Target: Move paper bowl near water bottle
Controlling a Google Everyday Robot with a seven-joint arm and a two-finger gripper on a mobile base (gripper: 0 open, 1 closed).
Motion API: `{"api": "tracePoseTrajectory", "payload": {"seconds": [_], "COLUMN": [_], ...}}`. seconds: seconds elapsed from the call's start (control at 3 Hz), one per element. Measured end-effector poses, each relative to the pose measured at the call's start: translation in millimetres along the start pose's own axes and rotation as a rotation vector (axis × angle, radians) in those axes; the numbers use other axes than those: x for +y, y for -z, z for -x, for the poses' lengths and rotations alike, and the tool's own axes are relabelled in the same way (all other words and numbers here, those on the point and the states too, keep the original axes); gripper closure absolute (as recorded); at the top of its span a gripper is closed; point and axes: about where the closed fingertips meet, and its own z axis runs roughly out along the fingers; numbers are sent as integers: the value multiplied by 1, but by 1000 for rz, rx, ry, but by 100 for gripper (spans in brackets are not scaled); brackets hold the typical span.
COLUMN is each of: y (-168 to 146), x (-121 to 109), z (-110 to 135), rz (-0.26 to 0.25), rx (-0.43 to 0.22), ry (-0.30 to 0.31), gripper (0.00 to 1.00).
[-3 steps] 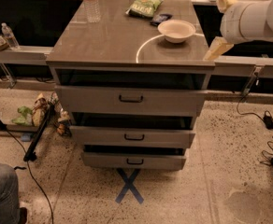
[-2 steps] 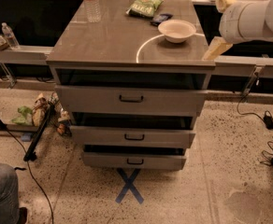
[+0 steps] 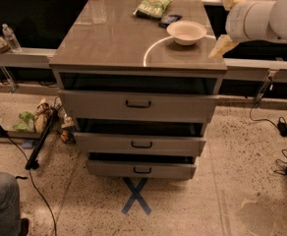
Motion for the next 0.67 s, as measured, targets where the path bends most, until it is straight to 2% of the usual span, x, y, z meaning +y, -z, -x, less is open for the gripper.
{"api": "tracePoseTrajectory", "payload": {"seconds": [0.33,0.67], "y": [-17,-34], "x": [-10,-9], "z": [-5,-8], "rz": [-44,-47], "rx": [6,8], "ry": [18,20], "gripper": [18,41]}}
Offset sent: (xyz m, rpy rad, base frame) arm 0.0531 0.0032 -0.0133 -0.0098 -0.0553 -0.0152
